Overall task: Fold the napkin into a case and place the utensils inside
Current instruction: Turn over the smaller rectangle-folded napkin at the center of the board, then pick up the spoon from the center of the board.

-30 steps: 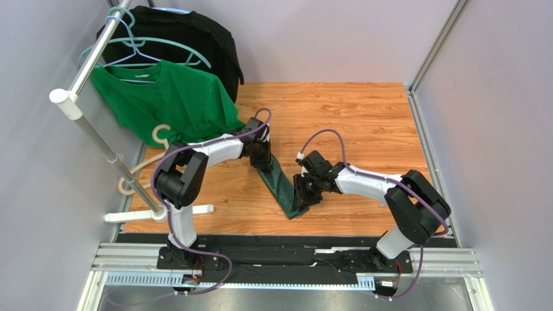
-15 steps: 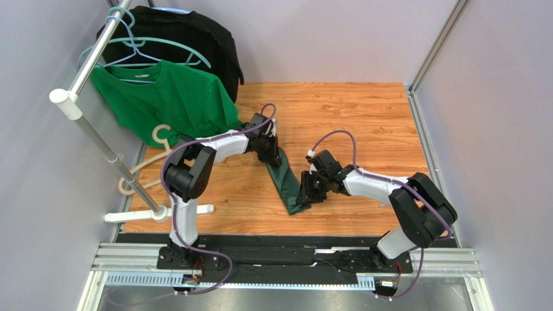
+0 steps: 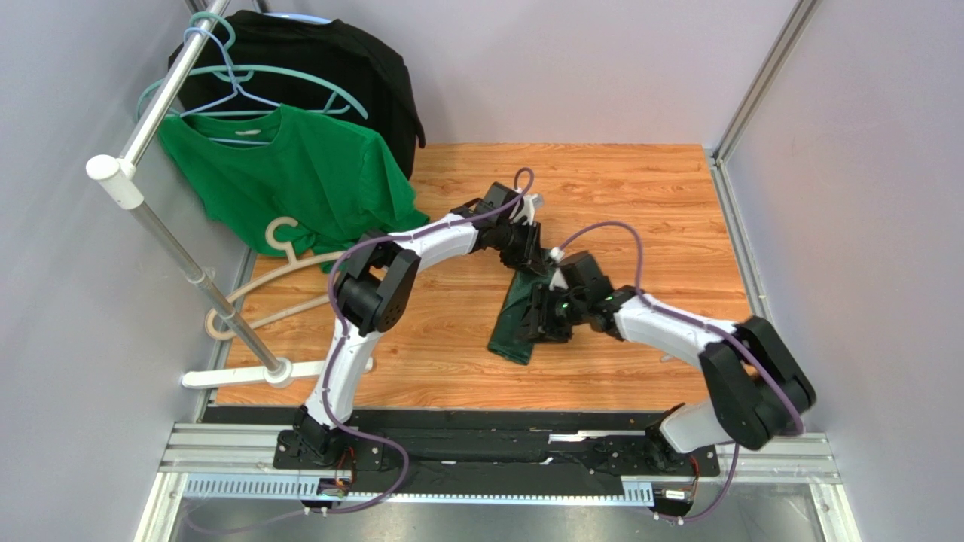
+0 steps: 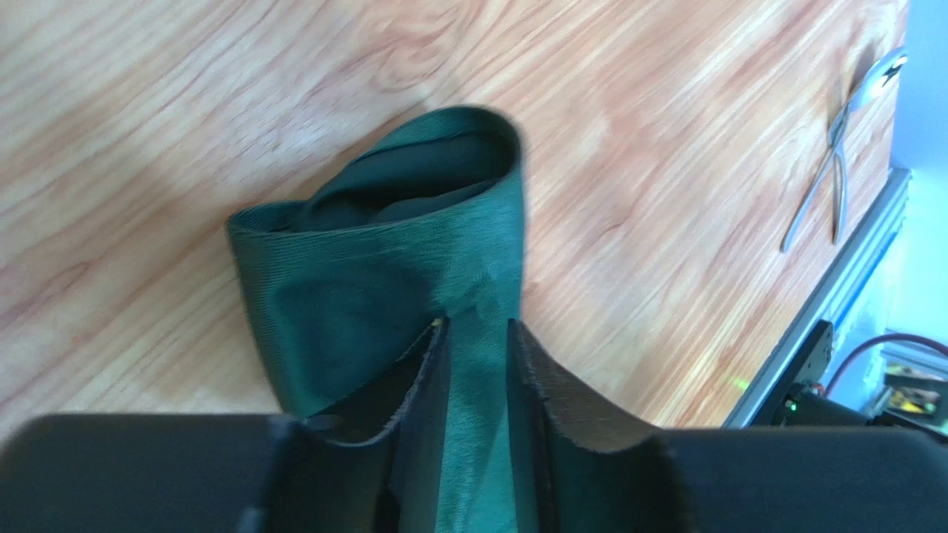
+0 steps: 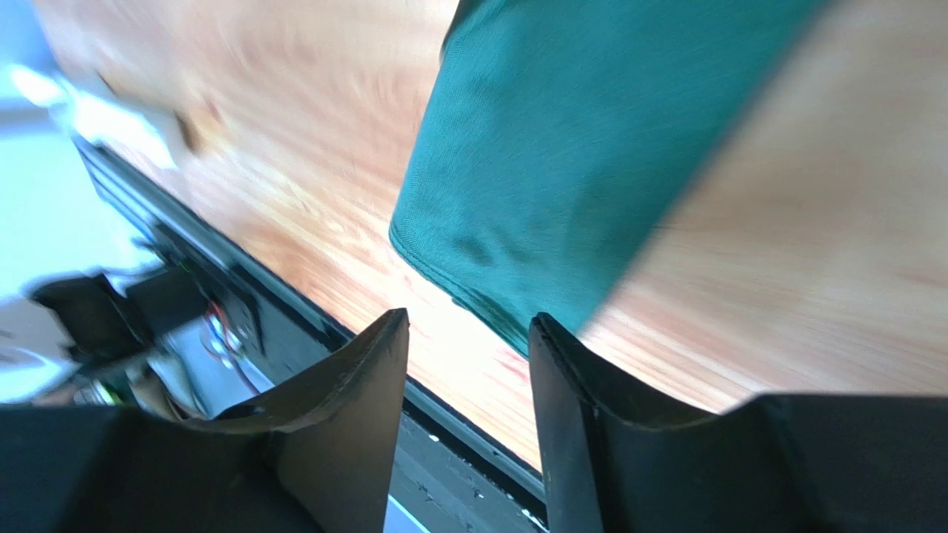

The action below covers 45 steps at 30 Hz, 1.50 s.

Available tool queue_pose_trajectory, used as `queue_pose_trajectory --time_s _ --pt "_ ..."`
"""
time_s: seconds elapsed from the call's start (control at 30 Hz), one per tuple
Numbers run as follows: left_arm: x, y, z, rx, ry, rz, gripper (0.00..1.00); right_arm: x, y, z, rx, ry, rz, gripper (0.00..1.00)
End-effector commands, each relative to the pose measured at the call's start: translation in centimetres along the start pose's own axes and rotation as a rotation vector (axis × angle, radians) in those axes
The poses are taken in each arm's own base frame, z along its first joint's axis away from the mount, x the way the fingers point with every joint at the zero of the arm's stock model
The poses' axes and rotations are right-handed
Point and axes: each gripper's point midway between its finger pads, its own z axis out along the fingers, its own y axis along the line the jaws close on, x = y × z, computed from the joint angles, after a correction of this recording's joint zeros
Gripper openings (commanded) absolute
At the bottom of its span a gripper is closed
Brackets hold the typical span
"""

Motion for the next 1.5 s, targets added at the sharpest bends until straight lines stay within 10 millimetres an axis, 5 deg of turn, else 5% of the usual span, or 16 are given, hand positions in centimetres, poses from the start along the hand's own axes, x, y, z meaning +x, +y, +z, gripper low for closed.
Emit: queue_pose_trajectory --time_s 0.0,0.2,0.3,0.33,0.37,0.47,0.6,0.87,1.0,1.07,1.1,1.13,1.23,1.33,1.43,1.47 --pt "-5.2 -3.9 -5.5 -0.026 -0.161 0.144 0.4 -3.8 -0.7 -5.2 0.025 -0.125 -0.022 0.49" --pt "-5.7 -8.3 -13.7 -0.056 -0.286 0.139 0.44 -6.9 -3.8 -8.9 0.11 -0.216 0.023 0.51" --pt "-2.4 -9.4 -15.2 -0.016 -0.283 0.092 0.33 -7.6 -5.0 -9.1 0.153 -0.206 0.068 0.45" --pt "-0.1 -8.3 -14.6 -0.036 -0.238 0.069 0.29 -7.5 -5.1 -8.9 0.153 -0.197 0.067 0.4" --pt "1.0 -8.1 -14.7 -0.043 -0.225 0.063 0.26 -6.8 -5.1 -8.4 0.139 -0.17 0.065 0.27" --pt "4.5 -7.6 -16.1 -0.06 -0.227 0.036 0.22 -4.3 -4.7 -6.5 0.107 -0.106 0.018 0.18" --pt "7.0 -7.6 -19.2 -0.067 -0.267 0.034 0.23 -2.4 -4.7 -4.6 0.104 -0.096 -0.01 0.15" --pt "10.4 -7.5 -21.8 -0.05 -0.281 0.018 0.26 2.7 -4.6 0.9 0.143 0.02 -0.052 0.17" --pt "10.8 -7.3 -23.3 -0.083 -0.305 0.021 0.26 1.8 -2.7 4.3 0.125 0.019 -0.065 0.19" --pt "10.7 -7.5 -24.2 -0.086 -0.329 0.028 0.26 -1.0 0.4 5.8 0.066 -0.026 -0.081 0.19" --pt "10.7 -7.4 -24.5 -0.1 -0.336 0.029 0.26 -1.6 -0.1 7.1 0.094 -0.02 -0.068 0.2" --pt "10.7 -7.3 -24.8 -0.106 -0.344 0.029 0.26 -4.9 2.8 7.7 0.056 -0.076 -0.095 0.2" --pt "11.0 -7.4 -25.5 -0.114 -0.349 0.029 0.27 -7.3 3.1 9.9 0.105 -0.04 -0.127 0.21" --pt "11.5 -7.6 -25.9 -0.107 -0.345 0.025 0.27 -9.3 4.9 8.7 0.105 -0.054 -0.163 0.22" --pt "11.8 -8.2 -26.5 -0.07 -0.353 0.037 0.33 -7.9 4.3 4.7 0.146 -0.075 -0.167 0.33" --pt "11.9 -8.6 -26.6 -0.049 -0.363 0.044 0.34 -6.4 1.2 3.5 0.252 -0.068 -0.143 0.4"
